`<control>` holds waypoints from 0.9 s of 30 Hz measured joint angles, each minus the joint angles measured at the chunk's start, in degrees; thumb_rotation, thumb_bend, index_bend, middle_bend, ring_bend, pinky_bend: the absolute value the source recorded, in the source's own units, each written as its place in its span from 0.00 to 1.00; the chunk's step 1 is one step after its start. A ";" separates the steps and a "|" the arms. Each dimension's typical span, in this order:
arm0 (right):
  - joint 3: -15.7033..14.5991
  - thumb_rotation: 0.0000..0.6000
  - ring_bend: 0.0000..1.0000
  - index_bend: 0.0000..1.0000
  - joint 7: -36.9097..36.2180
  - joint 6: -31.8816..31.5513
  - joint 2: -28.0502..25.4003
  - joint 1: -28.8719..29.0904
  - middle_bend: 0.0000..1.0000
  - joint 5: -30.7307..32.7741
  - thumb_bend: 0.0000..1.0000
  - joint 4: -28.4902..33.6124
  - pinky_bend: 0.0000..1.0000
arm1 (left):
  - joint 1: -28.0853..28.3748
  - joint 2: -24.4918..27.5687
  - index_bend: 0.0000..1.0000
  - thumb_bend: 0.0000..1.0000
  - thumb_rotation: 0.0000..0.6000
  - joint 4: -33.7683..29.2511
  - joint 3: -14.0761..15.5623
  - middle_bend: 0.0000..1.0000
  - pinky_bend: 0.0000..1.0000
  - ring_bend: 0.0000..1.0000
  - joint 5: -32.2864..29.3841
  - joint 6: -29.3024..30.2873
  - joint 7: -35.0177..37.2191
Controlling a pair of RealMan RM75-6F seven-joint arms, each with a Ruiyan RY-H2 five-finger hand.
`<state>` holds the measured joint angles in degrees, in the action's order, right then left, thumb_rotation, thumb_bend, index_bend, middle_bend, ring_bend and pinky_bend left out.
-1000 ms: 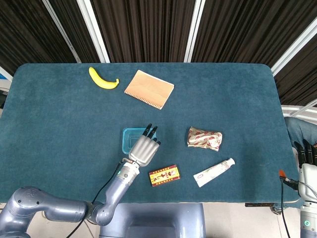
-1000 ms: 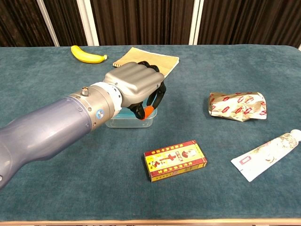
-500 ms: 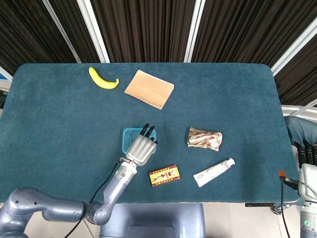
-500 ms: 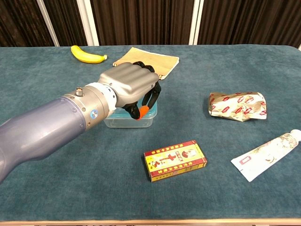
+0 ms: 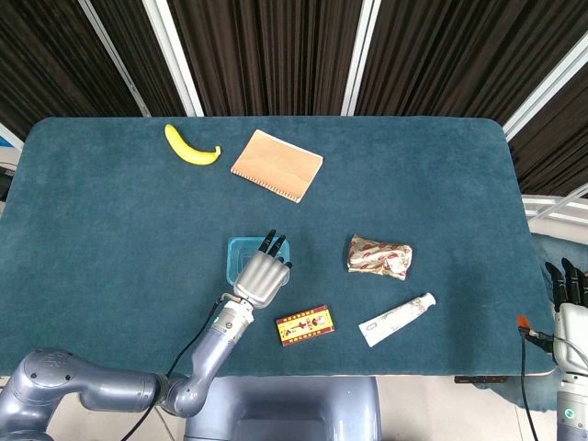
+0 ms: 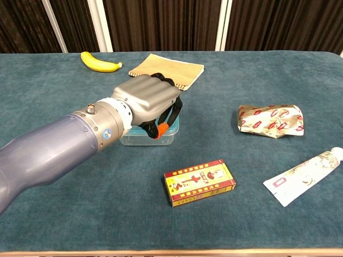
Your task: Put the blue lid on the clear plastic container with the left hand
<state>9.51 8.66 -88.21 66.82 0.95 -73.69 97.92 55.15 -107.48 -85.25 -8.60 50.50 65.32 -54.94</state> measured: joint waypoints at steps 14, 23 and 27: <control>-0.04 1.00 0.03 0.12 0.03 0.13 -0.05 0.01 0.03 0.07 0.30 0.07 0.00 | -0.49 -0.64 0.63 0.49 1.00 1.84 0.48 0.53 0.01 0.07 -0.41 -1.00 -0.22; -0.02 1.00 0.03 0.12 0.00 0.28 -0.10 0.04 0.03 0.23 0.30 0.13 0.00 | -0.88 -1.27 0.63 0.49 1.00 3.50 0.96 0.53 0.01 0.07 -0.43 -1.80 0.01; -0.01 1.00 0.03 0.12 -0.03 0.34 -0.12 0.07 0.03 0.26 0.30 0.15 0.00 | -1.04 -1.50 0.63 0.49 1.00 4.08 1.09 0.53 0.01 0.07 -0.37 -2.06 0.12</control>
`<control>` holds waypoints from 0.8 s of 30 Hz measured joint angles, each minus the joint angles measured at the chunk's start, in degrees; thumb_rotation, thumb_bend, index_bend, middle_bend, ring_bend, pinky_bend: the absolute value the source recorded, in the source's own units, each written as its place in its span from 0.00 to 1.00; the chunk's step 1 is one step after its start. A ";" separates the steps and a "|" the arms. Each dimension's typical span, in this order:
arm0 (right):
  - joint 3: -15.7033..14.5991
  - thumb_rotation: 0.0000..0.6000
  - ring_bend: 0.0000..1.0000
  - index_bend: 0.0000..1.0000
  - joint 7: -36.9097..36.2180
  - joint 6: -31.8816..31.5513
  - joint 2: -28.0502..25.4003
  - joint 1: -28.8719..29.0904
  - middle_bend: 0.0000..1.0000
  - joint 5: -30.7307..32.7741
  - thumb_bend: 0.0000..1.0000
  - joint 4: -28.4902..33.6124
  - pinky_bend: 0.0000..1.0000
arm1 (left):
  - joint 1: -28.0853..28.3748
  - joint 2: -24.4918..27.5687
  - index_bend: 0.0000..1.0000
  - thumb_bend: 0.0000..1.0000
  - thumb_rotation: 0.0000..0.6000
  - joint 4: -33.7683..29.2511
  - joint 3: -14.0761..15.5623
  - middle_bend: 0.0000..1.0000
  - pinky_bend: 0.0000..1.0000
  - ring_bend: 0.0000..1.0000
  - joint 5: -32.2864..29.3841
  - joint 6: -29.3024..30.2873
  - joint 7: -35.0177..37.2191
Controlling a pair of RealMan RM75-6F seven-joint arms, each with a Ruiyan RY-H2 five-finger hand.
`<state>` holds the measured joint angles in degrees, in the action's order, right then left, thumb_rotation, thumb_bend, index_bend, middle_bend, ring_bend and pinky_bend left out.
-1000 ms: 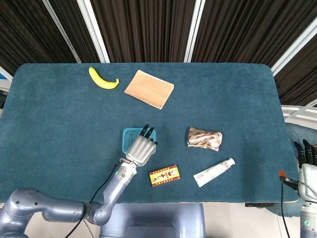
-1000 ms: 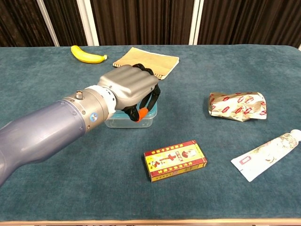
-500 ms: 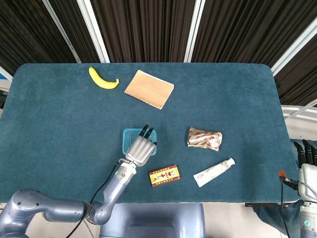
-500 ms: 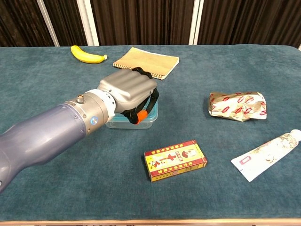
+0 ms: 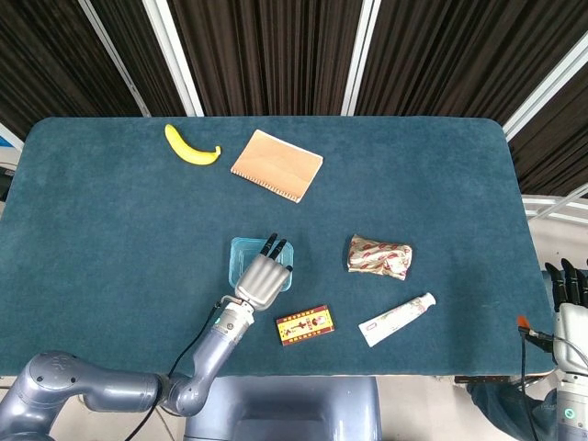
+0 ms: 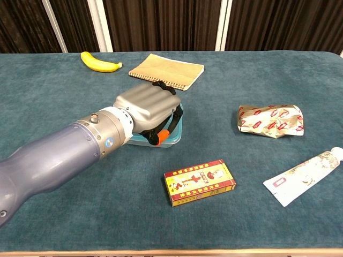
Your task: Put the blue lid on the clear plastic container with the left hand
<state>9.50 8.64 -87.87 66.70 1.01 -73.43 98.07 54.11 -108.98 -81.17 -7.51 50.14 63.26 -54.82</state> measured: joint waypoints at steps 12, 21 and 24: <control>0.00 1.00 0.03 0.12 0.00 -0.10 0.00 -0.01 0.03 -0.08 0.30 -0.05 0.00 | -0.80 -0.42 0.63 0.49 1.00 1.75 0.46 0.53 0.01 0.07 0.29 -0.79 0.66; -0.02 1.00 0.03 0.12 0.08 -0.38 0.07 -0.03 0.03 -0.36 0.30 -0.16 0.00 | -1.47 2.03 0.45 0.44 1.00 -2.20 -2.01 0.41 0.01 0.06 2.43 1.22 3.48; 0.00 1.00 0.03 0.12 0.16 -0.62 0.12 -0.06 0.03 -0.53 0.30 -0.28 0.00 | -2.20 4.67 0.25 0.37 1.00 -6.03 -3.28 0.28 0.01 0.01 3.96 3.44 4.74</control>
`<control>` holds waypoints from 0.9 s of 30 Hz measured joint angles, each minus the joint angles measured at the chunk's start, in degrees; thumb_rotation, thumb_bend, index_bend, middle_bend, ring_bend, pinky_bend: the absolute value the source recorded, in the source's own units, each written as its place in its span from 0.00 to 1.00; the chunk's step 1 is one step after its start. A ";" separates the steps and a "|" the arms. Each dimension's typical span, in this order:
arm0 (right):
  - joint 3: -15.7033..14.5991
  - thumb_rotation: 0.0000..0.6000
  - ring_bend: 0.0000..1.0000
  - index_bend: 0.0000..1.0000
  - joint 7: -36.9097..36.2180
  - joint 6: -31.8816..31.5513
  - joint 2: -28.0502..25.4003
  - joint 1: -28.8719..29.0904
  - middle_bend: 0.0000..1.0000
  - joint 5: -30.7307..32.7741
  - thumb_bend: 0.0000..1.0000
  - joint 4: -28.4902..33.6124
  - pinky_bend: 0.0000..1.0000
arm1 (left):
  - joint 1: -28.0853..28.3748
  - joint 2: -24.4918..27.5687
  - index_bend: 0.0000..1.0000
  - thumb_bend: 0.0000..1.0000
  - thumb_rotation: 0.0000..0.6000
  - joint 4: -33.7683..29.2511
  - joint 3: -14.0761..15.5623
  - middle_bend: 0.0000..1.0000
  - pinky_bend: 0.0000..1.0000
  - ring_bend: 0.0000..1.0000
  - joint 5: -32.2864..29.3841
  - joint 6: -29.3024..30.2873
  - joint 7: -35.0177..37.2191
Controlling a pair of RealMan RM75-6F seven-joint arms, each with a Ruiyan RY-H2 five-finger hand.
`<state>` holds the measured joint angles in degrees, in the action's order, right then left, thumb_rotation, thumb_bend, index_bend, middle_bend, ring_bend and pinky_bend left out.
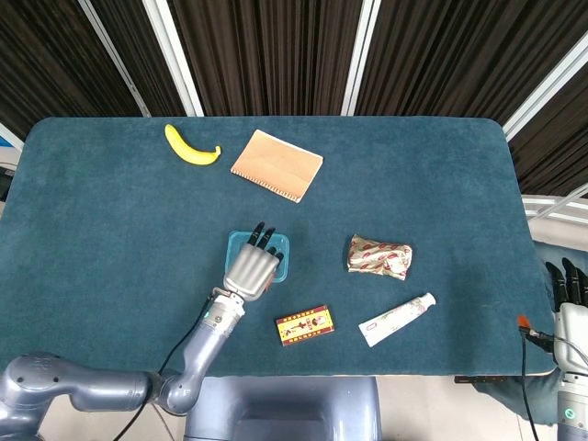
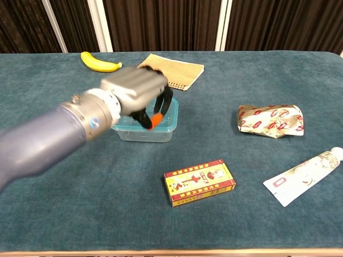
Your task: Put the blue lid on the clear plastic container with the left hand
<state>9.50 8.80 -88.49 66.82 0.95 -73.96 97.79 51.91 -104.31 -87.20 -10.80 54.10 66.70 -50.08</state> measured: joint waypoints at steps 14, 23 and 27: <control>-0.62 1.00 0.04 0.12 1.10 -0.86 -0.15 0.14 0.03 -2.45 0.30 -1.23 0.00 | -16.63 24.89 0.15 0.25 1.00 -23.00 4.36 0.15 0.03 0.00 6.13 16.42 6.85; -1.02 1.00 0.04 0.12 2.54 -0.73 -0.33 0.32 0.03 -3.15 0.30 -1.51 0.00 | -32.54 35.07 0.15 0.25 1.00 -21.51 13.65 0.13 0.02 0.00 13.86 24.74 33.57; -1.29 1.00 0.04 0.12 3.18 -0.93 -0.20 0.46 0.03 -4.09 0.30 -1.60 0.00 | -38.90 38.03 0.15 0.25 1.00 -17.25 17.38 0.12 0.02 0.00 19.85 26.86 42.84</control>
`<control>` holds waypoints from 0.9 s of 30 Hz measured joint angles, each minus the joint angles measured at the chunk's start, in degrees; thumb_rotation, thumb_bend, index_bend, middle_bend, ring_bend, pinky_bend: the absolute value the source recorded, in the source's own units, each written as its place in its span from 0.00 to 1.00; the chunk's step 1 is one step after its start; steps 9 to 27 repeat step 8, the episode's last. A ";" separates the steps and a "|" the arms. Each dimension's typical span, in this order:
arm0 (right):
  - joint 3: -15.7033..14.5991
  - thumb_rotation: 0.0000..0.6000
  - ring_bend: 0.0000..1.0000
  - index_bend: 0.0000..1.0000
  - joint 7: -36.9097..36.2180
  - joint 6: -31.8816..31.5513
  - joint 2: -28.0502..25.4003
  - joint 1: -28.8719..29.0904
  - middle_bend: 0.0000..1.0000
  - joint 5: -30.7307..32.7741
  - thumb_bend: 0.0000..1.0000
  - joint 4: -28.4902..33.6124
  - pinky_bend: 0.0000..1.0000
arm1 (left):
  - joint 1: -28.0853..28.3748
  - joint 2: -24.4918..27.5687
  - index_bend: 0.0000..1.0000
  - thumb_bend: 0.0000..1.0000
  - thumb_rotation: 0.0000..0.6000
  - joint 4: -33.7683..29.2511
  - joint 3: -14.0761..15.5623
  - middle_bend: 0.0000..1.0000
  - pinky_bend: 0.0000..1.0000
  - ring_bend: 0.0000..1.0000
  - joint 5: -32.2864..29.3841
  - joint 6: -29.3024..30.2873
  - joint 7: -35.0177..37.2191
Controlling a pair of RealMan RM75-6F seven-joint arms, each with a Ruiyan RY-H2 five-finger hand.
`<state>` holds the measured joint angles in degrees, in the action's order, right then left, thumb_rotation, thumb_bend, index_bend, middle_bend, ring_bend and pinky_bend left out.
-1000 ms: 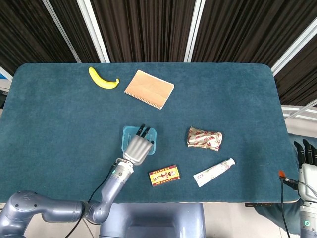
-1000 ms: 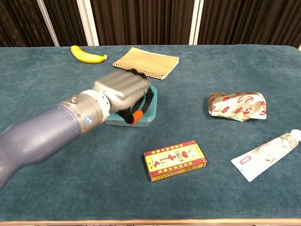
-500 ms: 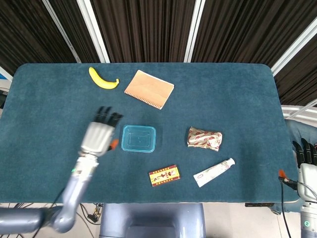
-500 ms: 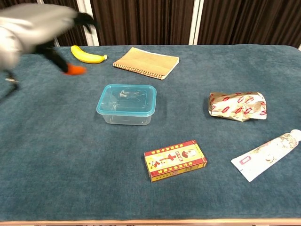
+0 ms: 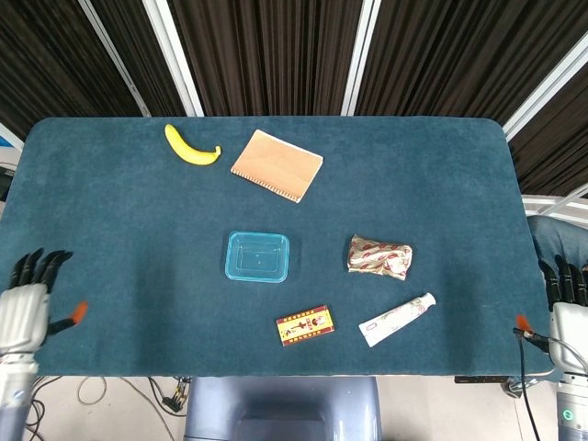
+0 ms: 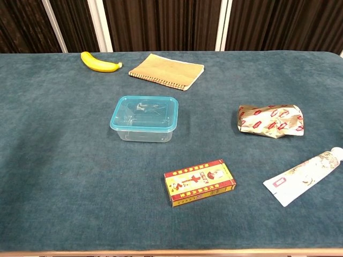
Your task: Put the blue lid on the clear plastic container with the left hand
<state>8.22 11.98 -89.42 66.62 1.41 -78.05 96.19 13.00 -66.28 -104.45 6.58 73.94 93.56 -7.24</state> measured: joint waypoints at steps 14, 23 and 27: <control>-0.33 1.00 0.04 0.12 -0.84 -0.25 -0.26 -0.02 0.03 -1.09 0.30 -0.25 0.00 | -3.50 1.24 0.15 0.25 1.00 5.00 1.03 0.12 0.01 0.00 7.00 1.61 4.49; -0.33 1.00 0.04 0.12 -0.84 -0.25 -0.26 -0.02 0.03 -1.09 0.30 -0.25 0.00 | -3.50 1.24 0.15 0.25 1.00 5.00 1.03 0.12 0.01 0.00 7.00 1.61 4.49; -0.33 1.00 0.04 0.12 -0.84 -0.25 -0.26 -0.02 0.03 -1.09 0.30 -0.25 0.00 | -3.50 1.24 0.15 0.25 1.00 5.00 1.03 0.12 0.01 0.00 7.00 1.61 4.49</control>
